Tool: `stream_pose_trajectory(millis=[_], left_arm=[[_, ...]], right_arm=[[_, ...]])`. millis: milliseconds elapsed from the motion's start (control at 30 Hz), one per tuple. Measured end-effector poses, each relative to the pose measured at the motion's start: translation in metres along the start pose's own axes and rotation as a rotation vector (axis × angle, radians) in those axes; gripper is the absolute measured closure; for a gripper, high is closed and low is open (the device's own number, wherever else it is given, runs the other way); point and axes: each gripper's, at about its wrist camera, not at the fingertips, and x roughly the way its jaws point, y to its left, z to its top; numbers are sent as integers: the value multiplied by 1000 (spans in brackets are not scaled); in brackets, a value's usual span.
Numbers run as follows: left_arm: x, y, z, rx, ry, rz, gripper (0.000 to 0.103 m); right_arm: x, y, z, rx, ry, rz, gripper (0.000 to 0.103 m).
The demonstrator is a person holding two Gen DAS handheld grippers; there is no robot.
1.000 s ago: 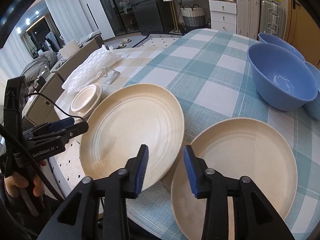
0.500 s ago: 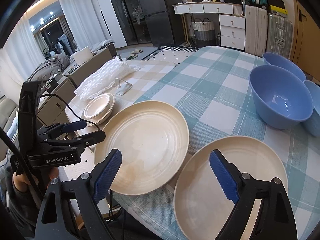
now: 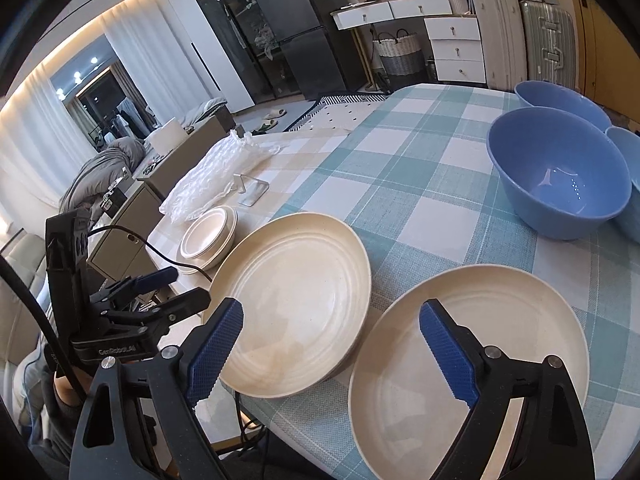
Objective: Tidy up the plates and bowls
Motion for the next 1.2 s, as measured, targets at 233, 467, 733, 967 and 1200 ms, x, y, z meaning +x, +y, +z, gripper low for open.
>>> stream_pose_trajectory(millis=[233, 467, 733, 967, 1200], left_arm=[[-3, 2, -1, -3, -14, -5, 2], [-5, 9, -1, -14, -35, -18, 2], [-5, 15, -3, -30, -46, -30, 2], [-9, 14, -4, -31, -58, -46, 2], [-11, 14, -4, -38, -58, -44, 2]], right_arm=[[0, 7, 4, -78, 3, -26, 11], [7, 17, 6, -122, 40, -59, 11], [21, 21, 6, -129, 80, -59, 11], [12, 29, 9, -162, 54, -56, 11], [8, 31, 11, -165, 49, -50, 11]])
